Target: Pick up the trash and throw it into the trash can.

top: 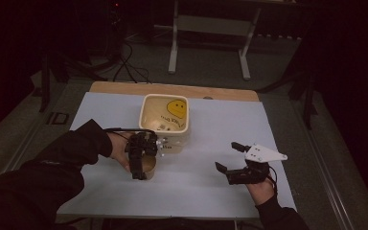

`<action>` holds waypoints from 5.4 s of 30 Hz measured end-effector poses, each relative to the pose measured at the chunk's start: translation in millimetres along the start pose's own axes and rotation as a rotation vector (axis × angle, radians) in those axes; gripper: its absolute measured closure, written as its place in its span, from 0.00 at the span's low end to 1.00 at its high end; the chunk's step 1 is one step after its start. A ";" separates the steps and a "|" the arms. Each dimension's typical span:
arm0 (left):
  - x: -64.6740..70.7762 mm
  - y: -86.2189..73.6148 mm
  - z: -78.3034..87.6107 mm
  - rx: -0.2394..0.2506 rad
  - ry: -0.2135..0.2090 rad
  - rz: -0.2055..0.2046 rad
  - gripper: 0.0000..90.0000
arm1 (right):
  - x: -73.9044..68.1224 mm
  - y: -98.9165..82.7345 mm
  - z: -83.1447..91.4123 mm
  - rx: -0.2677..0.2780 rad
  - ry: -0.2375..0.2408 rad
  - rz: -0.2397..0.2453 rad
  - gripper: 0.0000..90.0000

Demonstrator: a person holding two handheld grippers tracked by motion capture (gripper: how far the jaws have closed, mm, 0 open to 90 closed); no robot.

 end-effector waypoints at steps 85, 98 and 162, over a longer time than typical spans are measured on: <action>-2.6 -15.5 86.2 0.029 -0.019 -0.012 0.29 | 3.8 -2.9 -2.2 -0.007 0.011 -0.017 0.11; -8.1 -4.8 116.9 0.029 -0.008 -0.032 0.31 | 4.1 -3.3 -2.6 -0.010 0.013 -0.015 0.11; -111.1 24.1 188.2 0.048 0.106 -0.013 0.31 | 4.9 -5.6 -4.2 -0.021 0.031 -0.016 0.11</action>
Point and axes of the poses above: each handheld gripper's, and its own axes: z roughly backward along the jaws, y roughly out of its top, x roughly to its right, the point moved 2 cm from there along -z, roughly forward along the jaws, and after that the axes turned 13 degrees about -x, right-handed, at the moved point
